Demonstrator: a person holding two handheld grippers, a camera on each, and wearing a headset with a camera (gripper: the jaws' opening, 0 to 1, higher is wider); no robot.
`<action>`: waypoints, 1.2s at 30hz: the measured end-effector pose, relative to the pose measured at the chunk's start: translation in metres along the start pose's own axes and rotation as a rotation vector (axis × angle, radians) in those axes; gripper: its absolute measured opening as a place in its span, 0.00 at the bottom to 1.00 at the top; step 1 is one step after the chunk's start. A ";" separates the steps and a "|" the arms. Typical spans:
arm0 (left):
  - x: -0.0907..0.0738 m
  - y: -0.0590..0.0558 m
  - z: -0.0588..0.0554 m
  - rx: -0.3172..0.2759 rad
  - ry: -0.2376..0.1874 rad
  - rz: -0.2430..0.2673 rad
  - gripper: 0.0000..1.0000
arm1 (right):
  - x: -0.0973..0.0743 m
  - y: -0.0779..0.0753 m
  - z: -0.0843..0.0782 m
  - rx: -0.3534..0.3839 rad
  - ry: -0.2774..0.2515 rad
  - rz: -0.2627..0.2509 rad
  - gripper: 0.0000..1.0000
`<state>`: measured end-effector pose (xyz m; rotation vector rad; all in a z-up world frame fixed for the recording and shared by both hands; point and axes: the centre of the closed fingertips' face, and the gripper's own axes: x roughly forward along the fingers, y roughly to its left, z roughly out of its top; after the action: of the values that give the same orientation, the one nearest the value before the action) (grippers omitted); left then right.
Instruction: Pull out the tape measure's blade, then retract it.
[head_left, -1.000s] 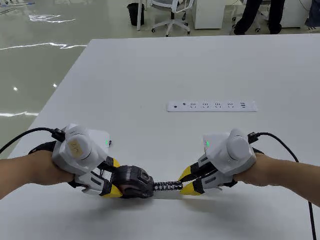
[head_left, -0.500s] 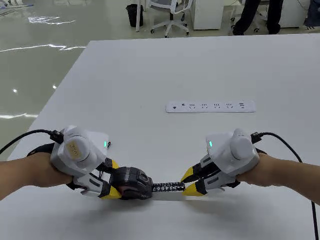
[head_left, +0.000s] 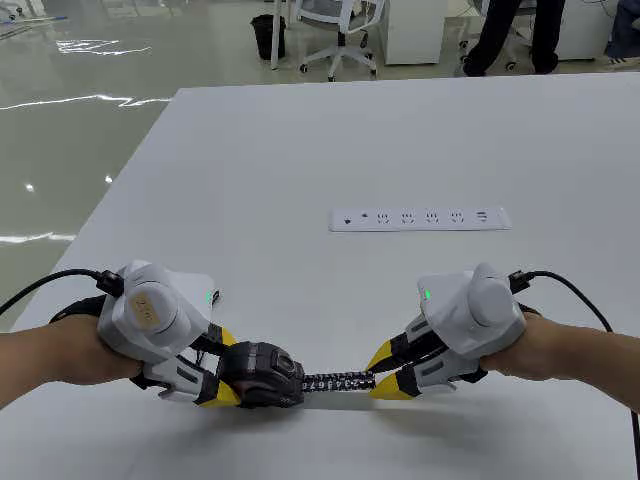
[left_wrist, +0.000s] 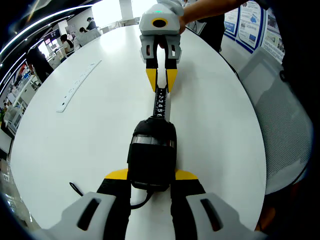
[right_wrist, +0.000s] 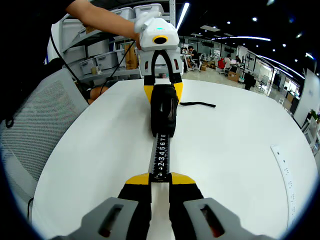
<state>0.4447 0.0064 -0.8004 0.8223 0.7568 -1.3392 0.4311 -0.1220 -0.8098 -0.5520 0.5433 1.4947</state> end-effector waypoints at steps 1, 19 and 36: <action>0.000 0.000 0.000 0.000 0.000 0.000 0.25 | 0.000 0.000 0.000 0.001 0.000 0.000 0.11; 0.001 0.000 0.000 0.000 -0.003 0.000 0.25 | -0.007 0.001 -0.005 0.001 -0.001 -0.001 0.11; 0.000 -0.001 0.001 -0.001 -0.004 0.001 0.25 | -0.012 0.002 -0.010 0.002 0.001 -0.003 0.11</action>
<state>0.4434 0.0052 -0.7996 0.8189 0.7533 -1.3390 0.4287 -0.1374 -0.8099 -0.5519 0.5437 1.4909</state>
